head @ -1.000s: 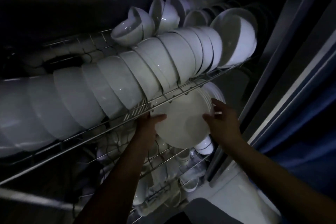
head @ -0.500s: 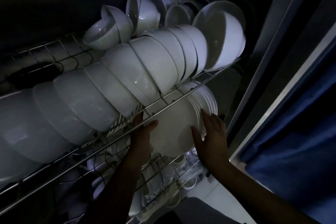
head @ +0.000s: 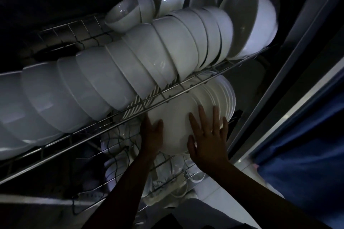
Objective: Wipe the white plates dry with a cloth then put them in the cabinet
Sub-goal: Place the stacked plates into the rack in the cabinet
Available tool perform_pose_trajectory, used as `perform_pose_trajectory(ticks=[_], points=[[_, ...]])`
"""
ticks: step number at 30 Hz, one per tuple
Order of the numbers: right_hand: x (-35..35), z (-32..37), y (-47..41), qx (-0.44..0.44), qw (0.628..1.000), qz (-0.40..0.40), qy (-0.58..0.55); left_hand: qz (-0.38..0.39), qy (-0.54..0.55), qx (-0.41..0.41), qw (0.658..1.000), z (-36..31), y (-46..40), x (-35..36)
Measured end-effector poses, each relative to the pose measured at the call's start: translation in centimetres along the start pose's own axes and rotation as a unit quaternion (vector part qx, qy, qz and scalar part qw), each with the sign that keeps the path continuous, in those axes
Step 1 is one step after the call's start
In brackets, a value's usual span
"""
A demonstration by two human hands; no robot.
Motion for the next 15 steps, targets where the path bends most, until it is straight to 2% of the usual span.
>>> perform_pose_trajectory(ticks=[4, 10, 15], points=[[-0.2, -0.1, -0.1, -0.011, 1.0, 0.002, 0.01, 0.018, -0.083, 0.015, 0.996, 0.7, 0.0, -0.3], [-0.7, -0.2, 0.3, -0.03, 0.999, 0.008, 0.011, 0.019, -0.207, 0.108, 0.972, -0.3, 1.4, -0.3], [-1.1, -0.6, 0.8, -0.026, 1.0, 0.003, -0.013, 0.038, -0.186, 0.06, 0.98, 0.2, 2.9, -0.1]])
Point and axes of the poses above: each hand's wrist, its own y-axis away from the middle knuckle, its own x-axis out of the palm, z = x × y, the point moved 7 cm from there along -y, towards the middle knuckle, and after that the axes turned 10 degrees about z, right-handed, at the moved point
